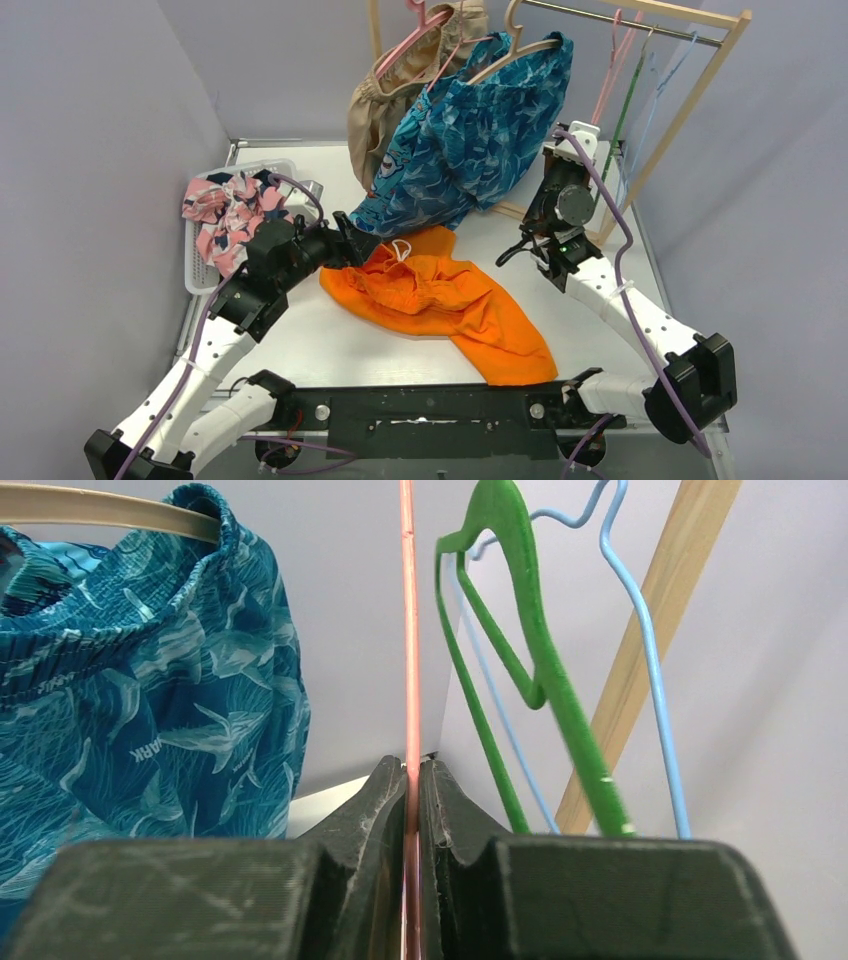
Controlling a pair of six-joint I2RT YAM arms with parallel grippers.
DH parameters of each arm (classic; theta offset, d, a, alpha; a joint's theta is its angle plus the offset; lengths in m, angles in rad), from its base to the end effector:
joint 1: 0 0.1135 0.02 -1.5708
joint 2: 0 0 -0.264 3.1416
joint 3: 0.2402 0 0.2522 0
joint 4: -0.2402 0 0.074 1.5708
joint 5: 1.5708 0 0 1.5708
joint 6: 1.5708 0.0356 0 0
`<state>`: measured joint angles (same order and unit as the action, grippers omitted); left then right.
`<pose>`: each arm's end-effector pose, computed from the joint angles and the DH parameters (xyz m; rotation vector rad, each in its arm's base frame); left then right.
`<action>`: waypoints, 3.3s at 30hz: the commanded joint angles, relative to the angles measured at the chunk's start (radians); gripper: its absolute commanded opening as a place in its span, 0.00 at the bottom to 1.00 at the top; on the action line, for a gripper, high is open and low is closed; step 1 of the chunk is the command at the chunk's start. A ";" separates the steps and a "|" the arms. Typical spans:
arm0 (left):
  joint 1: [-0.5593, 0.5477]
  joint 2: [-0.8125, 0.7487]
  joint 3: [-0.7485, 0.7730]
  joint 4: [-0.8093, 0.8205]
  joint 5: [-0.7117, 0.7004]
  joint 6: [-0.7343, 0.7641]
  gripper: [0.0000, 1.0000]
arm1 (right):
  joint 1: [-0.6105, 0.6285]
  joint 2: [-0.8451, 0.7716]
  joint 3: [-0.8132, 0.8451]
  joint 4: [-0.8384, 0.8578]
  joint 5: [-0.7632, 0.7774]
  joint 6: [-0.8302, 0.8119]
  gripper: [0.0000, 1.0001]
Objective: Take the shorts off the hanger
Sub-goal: Place the hanger on the clothes rod, then pick up the shorts at the center of the board.
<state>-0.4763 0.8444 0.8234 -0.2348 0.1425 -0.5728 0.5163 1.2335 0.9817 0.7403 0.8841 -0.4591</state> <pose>0.1723 -0.0946 0.3381 0.0130 1.9127 -0.8565 0.2485 0.1094 0.4050 0.2284 1.2598 -0.4280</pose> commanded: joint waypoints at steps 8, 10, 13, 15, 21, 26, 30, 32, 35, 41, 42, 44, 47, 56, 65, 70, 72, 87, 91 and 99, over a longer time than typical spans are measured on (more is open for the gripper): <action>-0.004 0.008 0.029 0.057 0.026 -0.005 0.73 | -0.028 0.004 0.061 0.084 -0.029 0.008 0.00; -0.004 0.007 0.028 0.057 0.025 -0.006 0.73 | -0.042 0.012 0.059 0.095 -0.032 0.011 0.00; -0.004 0.007 0.027 0.057 0.028 -0.006 0.73 | -0.063 0.033 0.062 0.106 -0.036 0.012 0.00; -0.003 0.004 0.026 0.056 0.027 -0.004 0.73 | -0.077 0.048 0.072 0.096 -0.045 0.020 0.00; -0.003 -0.010 0.015 0.049 0.016 -0.004 0.73 | -0.095 0.064 0.081 0.004 -0.042 0.098 0.00; -0.004 -0.014 0.013 0.046 0.012 -0.005 0.73 | -0.100 0.033 0.045 -0.075 -0.036 0.195 0.00; -0.004 -0.004 0.013 0.054 0.024 -0.005 0.73 | -0.101 0.013 0.049 -0.177 -0.041 0.262 0.00; -0.004 0.000 0.013 0.057 0.026 -0.006 0.73 | -0.101 -0.009 0.055 -0.240 -0.056 0.315 0.07; -0.003 0.004 0.016 0.051 0.028 -0.004 0.73 | -0.103 -0.038 0.121 -0.433 -0.101 0.426 0.29; -0.004 0.006 0.035 0.042 0.030 -0.006 0.73 | -0.103 -0.061 0.256 -0.767 -0.221 0.586 0.62; -0.004 0.011 0.038 0.038 0.031 -0.004 0.73 | -0.104 -0.069 0.266 -0.798 -0.249 0.602 0.66; -0.003 0.015 0.036 0.036 0.031 -0.004 0.73 | -0.104 -0.091 0.281 -0.862 -0.313 0.639 0.72; -0.003 0.017 0.027 0.037 0.030 -0.009 0.73 | -0.103 -0.127 0.293 -0.947 -0.381 0.705 0.79; -0.002 0.021 0.023 0.024 0.013 -0.012 0.73 | -0.103 -0.265 0.227 -1.089 -0.650 0.793 0.92; -0.002 0.025 0.011 0.030 -0.005 -0.012 0.74 | -0.102 -0.461 0.103 -1.155 -0.706 0.868 0.98; -0.002 0.032 0.007 0.036 -0.004 -0.015 0.74 | -0.103 -0.565 0.012 -1.146 -0.767 0.947 0.99; -0.002 0.031 0.006 0.033 -0.007 -0.016 0.74 | -0.103 -0.595 -0.017 -1.143 -0.818 0.948 0.99; -0.001 0.062 0.045 -0.057 -0.114 -0.038 0.74 | -0.091 -0.510 -0.161 -1.121 -1.141 1.123 0.94; 0.001 0.071 0.050 -0.077 -0.132 -0.044 0.74 | 0.095 -0.386 -0.163 -1.076 -1.071 1.055 0.92; 0.012 0.097 0.037 -0.147 -0.207 -0.118 0.74 | 0.582 -0.012 0.001 -1.098 -0.468 0.781 0.97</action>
<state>-0.4751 0.9318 0.8234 -0.3523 0.0010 -0.6453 0.9928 1.0809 0.8745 -0.3977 0.1165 0.4747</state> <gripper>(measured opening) 0.739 0.965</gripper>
